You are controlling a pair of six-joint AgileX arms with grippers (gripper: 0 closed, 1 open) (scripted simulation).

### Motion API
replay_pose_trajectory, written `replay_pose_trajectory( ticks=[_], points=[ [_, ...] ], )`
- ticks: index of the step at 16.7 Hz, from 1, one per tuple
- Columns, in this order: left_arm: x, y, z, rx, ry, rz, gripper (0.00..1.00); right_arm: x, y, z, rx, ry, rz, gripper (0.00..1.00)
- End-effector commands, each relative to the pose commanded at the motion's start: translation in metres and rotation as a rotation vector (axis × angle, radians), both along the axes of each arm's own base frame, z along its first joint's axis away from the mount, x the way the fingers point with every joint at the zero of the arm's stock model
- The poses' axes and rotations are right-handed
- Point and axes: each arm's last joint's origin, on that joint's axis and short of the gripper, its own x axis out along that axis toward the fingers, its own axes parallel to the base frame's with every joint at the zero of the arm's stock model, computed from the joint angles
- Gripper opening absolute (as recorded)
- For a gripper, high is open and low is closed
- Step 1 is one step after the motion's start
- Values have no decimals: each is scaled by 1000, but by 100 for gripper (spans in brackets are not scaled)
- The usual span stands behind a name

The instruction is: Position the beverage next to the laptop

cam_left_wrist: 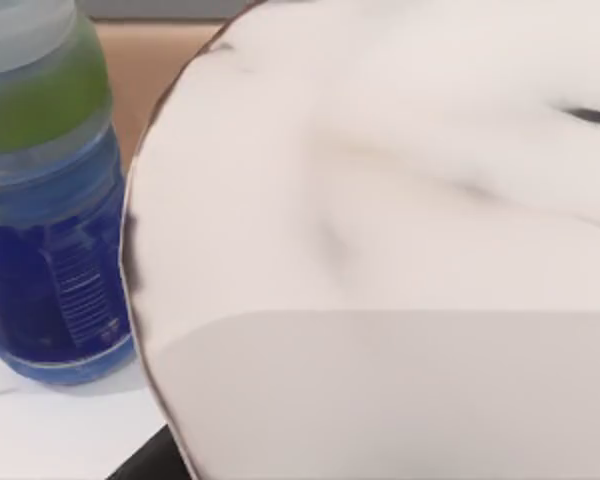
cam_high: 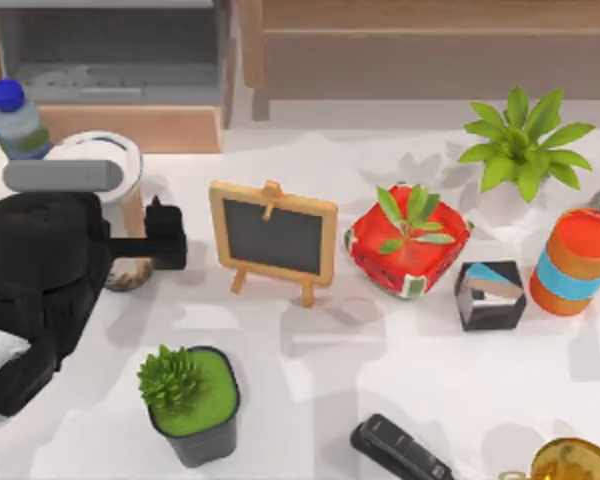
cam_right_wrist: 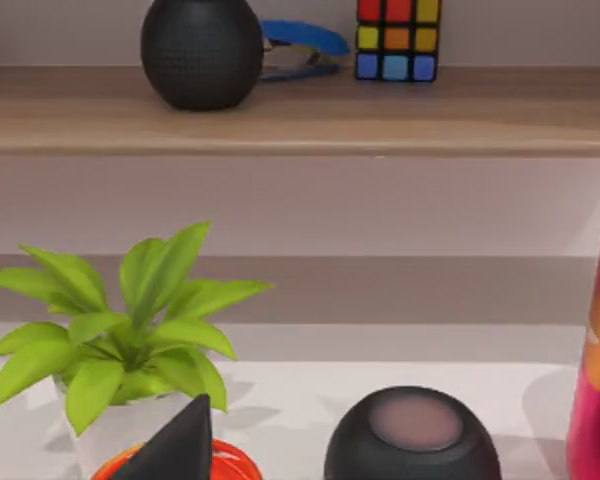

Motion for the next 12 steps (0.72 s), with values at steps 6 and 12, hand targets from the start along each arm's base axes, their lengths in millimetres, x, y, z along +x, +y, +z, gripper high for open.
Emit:
replay_pose_trajectory(
  ticks=[6, 12],
  points=[
    [0, 0, 0, 0, 0, 0, 55, 0, 0, 0, 0, 0, 0, 100],
    [0, 0, 0, 0, 0, 0, 10, 0, 0, 0, 0, 0, 0, 100]
  ],
)
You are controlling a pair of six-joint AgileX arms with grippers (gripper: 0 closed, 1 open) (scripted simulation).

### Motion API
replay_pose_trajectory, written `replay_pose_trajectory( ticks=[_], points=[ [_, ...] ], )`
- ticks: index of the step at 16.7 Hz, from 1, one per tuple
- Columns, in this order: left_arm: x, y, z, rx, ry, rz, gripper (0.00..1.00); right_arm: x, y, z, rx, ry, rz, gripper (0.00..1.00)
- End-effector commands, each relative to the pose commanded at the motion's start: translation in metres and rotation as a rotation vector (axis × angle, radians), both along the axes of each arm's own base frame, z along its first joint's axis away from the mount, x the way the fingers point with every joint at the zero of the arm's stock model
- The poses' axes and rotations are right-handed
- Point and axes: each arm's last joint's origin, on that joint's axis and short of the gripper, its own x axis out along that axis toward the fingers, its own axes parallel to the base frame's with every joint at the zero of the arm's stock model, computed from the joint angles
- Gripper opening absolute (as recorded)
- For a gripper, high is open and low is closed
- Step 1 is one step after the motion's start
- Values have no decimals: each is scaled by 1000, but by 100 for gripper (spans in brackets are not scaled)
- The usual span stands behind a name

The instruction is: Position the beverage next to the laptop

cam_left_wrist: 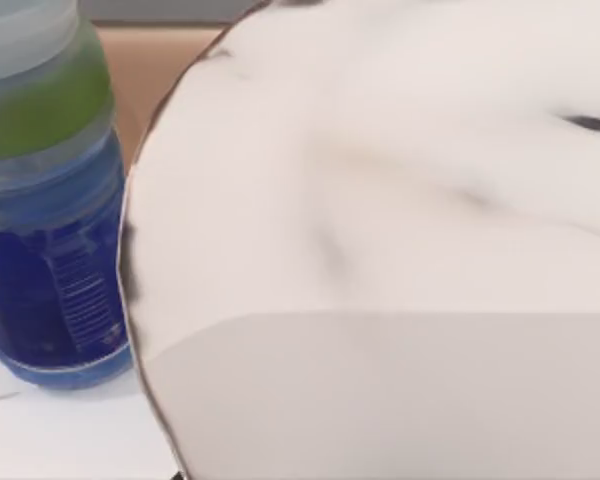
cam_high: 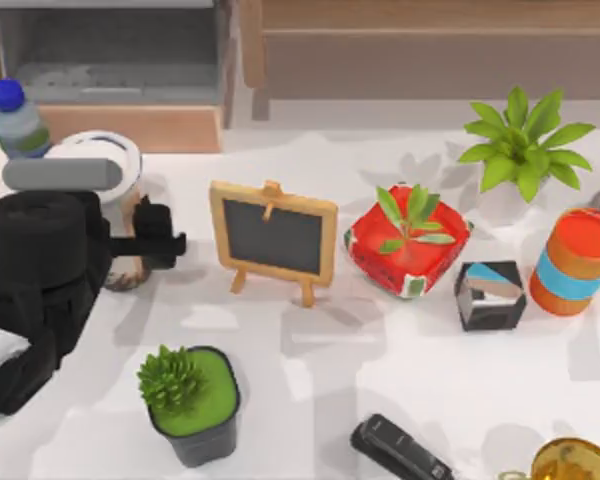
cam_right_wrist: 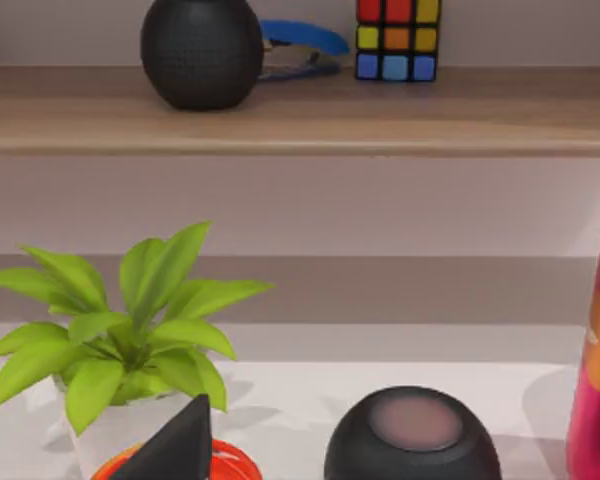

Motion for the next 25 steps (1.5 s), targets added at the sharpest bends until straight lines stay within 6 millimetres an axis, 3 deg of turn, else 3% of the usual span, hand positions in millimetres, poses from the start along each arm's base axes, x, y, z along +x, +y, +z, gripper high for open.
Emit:
replay_pose_trajectory(
  ticks=[2, 20, 25],
  points=[
    [0, 0, 0, 0, 0, 0, 0, 0, 0, 0, 0, 0, 0, 100],
    [-1, 0, 8, 5, 6, -2, 0, 0, 0, 0, 0, 0, 0, 100],
    [9, 8, 39, -35, -116, 0, 0, 0, 0, 0, 0, 0, 0, 100]
  ],
)
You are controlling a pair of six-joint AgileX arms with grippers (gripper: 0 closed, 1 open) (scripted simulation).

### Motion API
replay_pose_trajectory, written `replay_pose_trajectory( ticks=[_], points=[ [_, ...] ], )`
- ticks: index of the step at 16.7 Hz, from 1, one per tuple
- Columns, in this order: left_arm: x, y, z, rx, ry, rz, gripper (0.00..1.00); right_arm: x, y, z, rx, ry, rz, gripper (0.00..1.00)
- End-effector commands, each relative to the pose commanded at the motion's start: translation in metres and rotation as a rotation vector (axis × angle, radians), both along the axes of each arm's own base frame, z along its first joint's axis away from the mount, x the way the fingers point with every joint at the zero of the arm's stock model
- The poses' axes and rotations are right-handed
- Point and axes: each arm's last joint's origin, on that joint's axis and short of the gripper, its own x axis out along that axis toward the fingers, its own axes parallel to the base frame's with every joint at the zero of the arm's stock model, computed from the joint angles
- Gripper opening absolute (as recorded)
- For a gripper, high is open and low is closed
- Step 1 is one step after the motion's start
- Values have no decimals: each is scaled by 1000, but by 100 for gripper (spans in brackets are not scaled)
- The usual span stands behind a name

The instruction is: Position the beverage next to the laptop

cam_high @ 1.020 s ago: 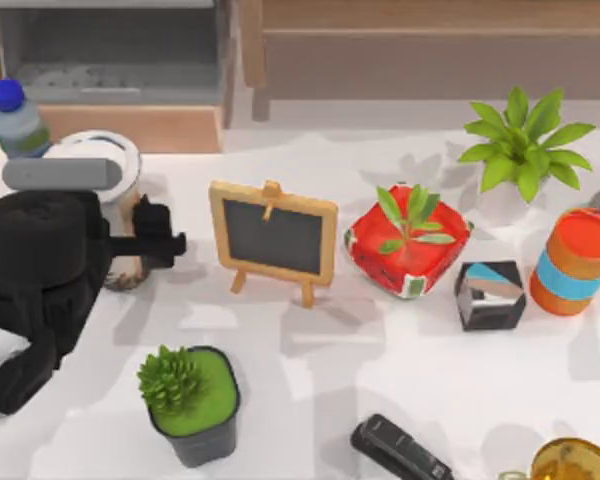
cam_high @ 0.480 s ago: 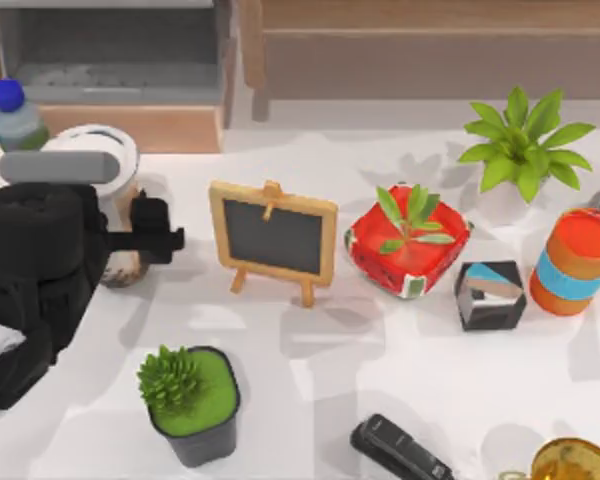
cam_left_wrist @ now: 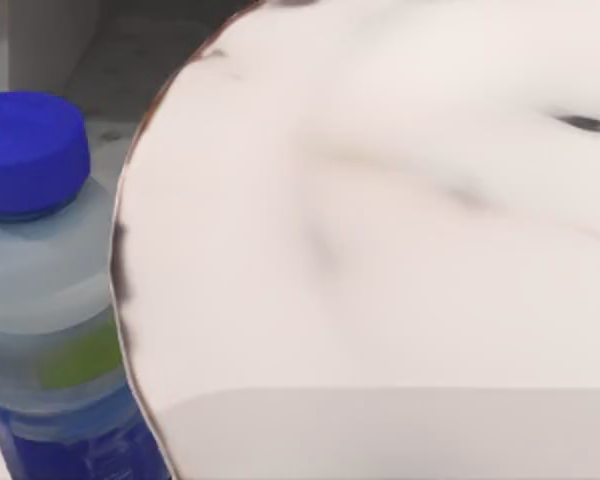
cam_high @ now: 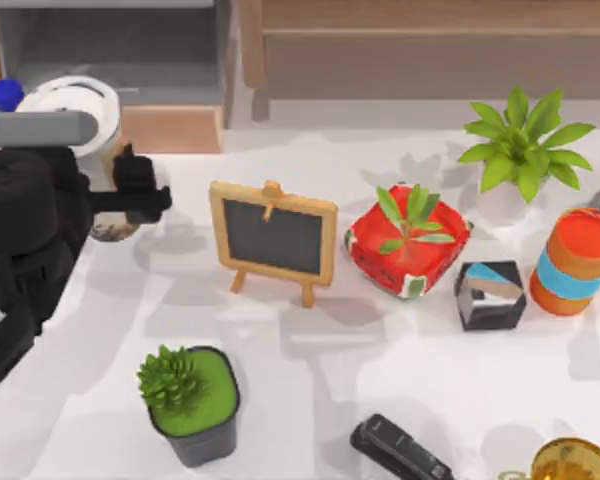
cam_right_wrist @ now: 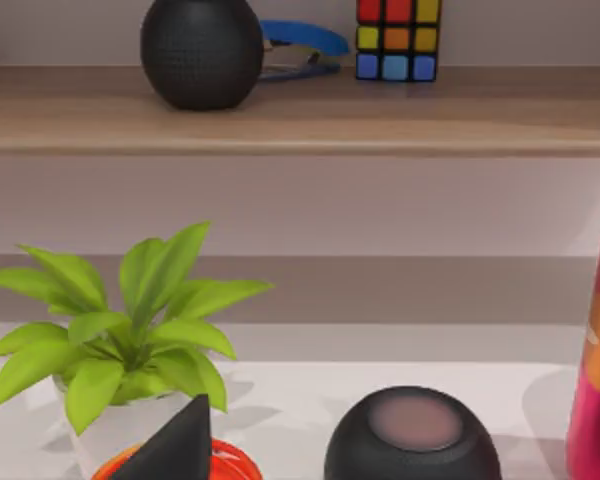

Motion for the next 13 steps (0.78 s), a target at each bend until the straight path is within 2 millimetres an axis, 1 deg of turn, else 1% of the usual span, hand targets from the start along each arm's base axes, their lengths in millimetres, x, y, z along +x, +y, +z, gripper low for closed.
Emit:
replay_pose_trajectory(
  ticks=[3, 6, 9, 13],
  points=[
    [0, 14, 12, -2, -31, 0, 0, 0, 0, 0, 0, 0, 0, 100],
    [-3, 33, 19, 8, -35, -1, 0, 0, 0, 0, 0, 0, 0, 100],
    [-10, 52, 22, 23, -19, -1, 0, 0, 0, 0, 0, 0, 0, 100],
    [-23, 77, 21, 38, 19, -2, 0, 0, 0, 0, 0, 0, 0, 100]
  ],
)
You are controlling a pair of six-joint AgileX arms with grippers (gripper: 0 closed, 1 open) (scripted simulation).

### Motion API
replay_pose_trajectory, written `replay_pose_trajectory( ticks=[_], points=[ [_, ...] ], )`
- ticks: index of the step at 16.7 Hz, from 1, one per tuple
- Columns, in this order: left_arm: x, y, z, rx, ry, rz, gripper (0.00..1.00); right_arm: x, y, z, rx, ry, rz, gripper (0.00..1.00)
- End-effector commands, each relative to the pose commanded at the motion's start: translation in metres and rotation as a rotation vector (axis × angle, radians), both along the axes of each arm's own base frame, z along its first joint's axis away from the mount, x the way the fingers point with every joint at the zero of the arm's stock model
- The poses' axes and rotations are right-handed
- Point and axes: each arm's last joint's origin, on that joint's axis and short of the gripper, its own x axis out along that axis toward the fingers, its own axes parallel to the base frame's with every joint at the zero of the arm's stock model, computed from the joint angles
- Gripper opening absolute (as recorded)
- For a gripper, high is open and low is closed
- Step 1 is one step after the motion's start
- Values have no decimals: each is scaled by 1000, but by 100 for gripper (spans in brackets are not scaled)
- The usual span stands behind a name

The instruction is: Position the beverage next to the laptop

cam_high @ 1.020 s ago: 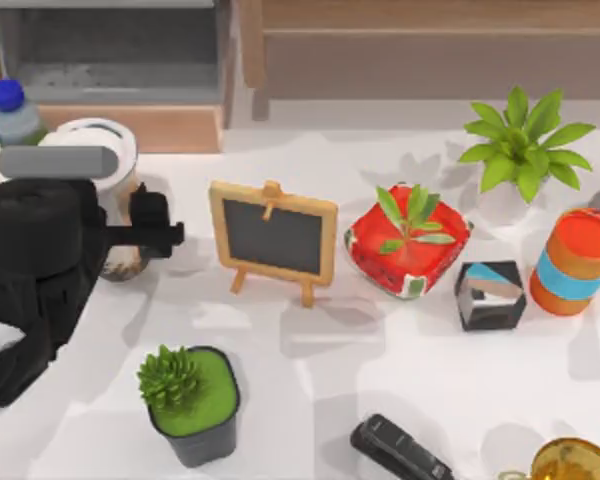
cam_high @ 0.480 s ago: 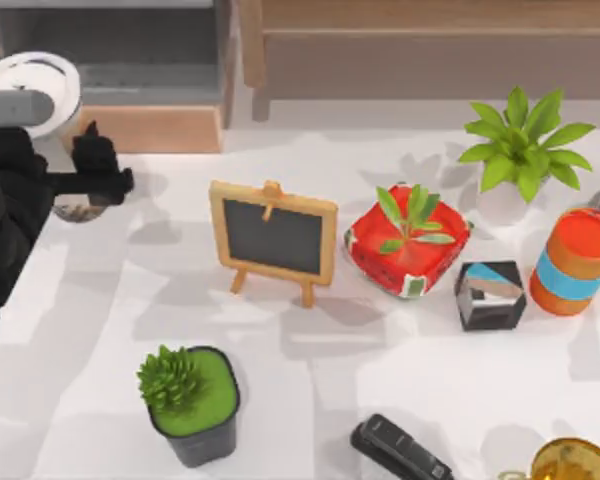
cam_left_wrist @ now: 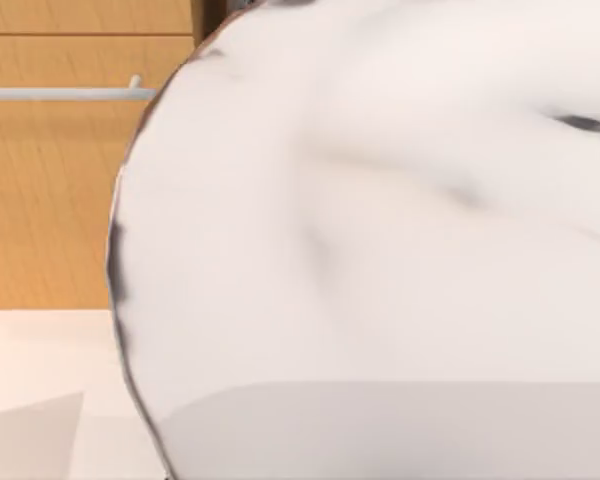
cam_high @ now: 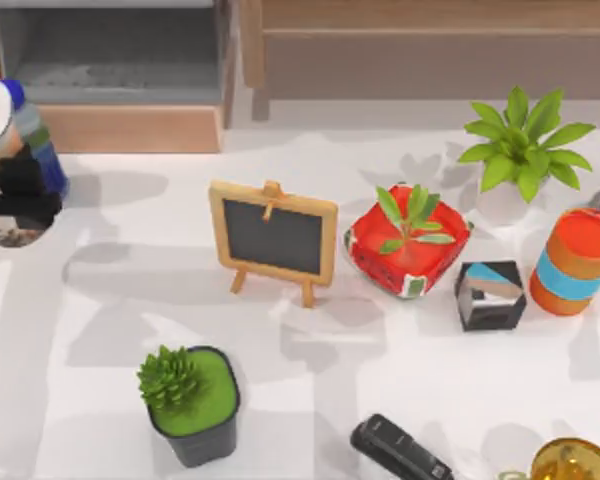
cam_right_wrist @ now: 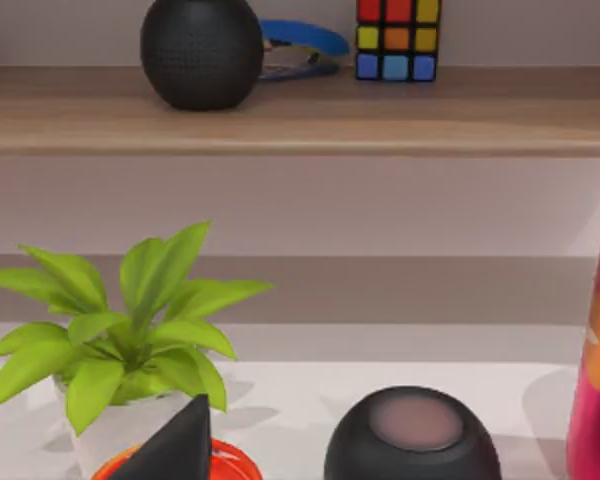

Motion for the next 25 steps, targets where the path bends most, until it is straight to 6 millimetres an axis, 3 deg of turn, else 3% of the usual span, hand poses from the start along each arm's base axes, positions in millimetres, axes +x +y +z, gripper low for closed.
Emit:
replay_pose_trajectory(
  ticks=[9, 25],
  points=[
    [-27, 34, -11, 4, 90, 1, 0, 0, 0, 0, 0, 0, 0, 100],
    [-26, 38, -13, 12, 44, 5, 0, 0, 0, 0, 0, 0, 0, 100]
  ],
)
